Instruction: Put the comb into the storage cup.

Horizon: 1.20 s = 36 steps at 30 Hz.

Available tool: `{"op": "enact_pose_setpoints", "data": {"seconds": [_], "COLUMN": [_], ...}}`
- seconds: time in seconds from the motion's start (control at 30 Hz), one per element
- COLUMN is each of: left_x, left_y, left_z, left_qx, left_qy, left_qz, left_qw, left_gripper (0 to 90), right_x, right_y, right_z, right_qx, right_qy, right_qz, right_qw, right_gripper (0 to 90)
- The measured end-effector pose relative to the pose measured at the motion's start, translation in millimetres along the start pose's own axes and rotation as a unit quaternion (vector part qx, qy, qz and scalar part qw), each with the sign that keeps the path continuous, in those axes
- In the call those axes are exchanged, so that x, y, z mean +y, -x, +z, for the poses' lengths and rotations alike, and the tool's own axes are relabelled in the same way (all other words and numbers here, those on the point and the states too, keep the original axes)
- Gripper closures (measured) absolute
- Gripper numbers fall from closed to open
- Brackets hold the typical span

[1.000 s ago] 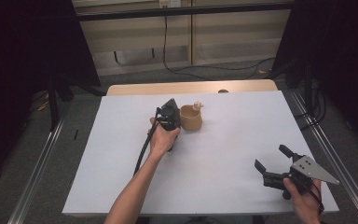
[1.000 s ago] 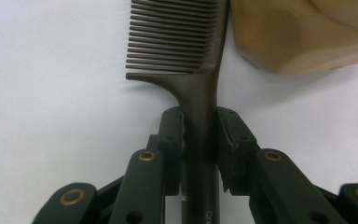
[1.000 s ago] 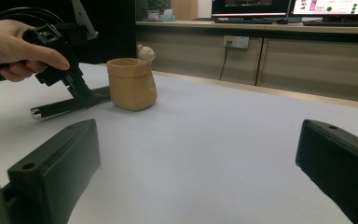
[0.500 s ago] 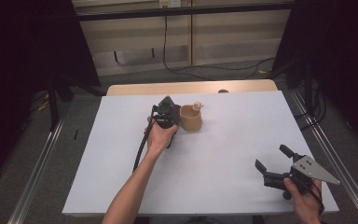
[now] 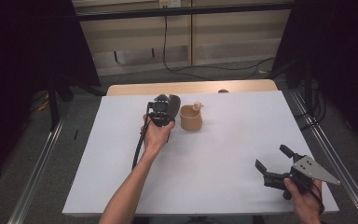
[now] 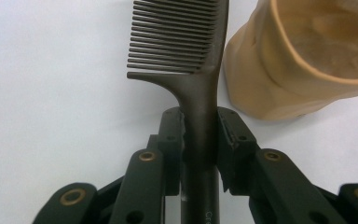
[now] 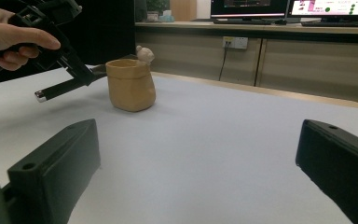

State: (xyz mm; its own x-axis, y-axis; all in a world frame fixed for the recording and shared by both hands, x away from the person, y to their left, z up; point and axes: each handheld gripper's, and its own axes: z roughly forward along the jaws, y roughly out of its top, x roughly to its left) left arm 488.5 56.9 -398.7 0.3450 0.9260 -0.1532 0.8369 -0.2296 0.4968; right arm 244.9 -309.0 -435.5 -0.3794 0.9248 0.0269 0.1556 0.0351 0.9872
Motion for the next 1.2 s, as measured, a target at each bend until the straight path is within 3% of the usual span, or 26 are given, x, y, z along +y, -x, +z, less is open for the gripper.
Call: {"op": "enact_pose_setpoints", "data": {"seconds": [0.17, 0.3, 0.4, 0.53, 0.67, 0.83, 0.97, 1.2], "left_x": [-2.6, -4.1, -4.7, -7.6, -9.2, -12.5, -16.1, -22.9], "left_y": [-1.7, -3.5, -2.3, -1.7, -3.1, -5.5, -7.8, -12.4], "left_z": [-5.2, -10.0, -11.7, -15.8, -22.7, -34.2, -42.1, -49.7], "left_qx": [0.005, -0.005, -0.014, -0.022, -0.03, -0.043, -0.06, -0.071], "left_qy": [0.03, 0.056, 0.05, 0.066, 0.09, 0.124, 0.16, 0.194], "left_qz": [0.02, 0.029, 0.037, 0.04, 0.058, 0.06, 0.066, 0.072], "left_qw": [0.9994, 0.998, 0.998, 0.9968, 0.9938, 0.9895, 0.983, 0.9758], "left_gripper": [73.1, 73.1, 73.1, 73.1, 73.1, 73.1, 73.0, 73.0], "right_x": [0.1, 0.0, 0.0, 0.0, 0.1, 0.0, 0.2, 0.2], "right_y": [-0.1, 0.1, -0.2, -0.2, 0.1, -0.2, -0.4, -0.4], "right_z": [-0.3, 0.0, 0.2, -0.1, -0.2, 0.2, 0.1, 0.0], "right_qx": [0.001, 0.001, 0.0, 0.0, 0.001, 0.001, 0.001, 0.001], "right_qy": [0.001, 0.001, 0.001, 0.0, 0.001, 0.0, 0.002, 0.003], "right_qz": [0.0, 0.0, 0.0, -0.002, -0.001, 0.0, -0.001, -0.001], "right_qw": [1.0, 1.0, 1.0, 1.0, 1.0, 1.0, 1.0, 1.0], "right_gripper": [0.0, 0.0, 0.0, 0.0, 0.0, 0.0, 0.0, 0.0]}}
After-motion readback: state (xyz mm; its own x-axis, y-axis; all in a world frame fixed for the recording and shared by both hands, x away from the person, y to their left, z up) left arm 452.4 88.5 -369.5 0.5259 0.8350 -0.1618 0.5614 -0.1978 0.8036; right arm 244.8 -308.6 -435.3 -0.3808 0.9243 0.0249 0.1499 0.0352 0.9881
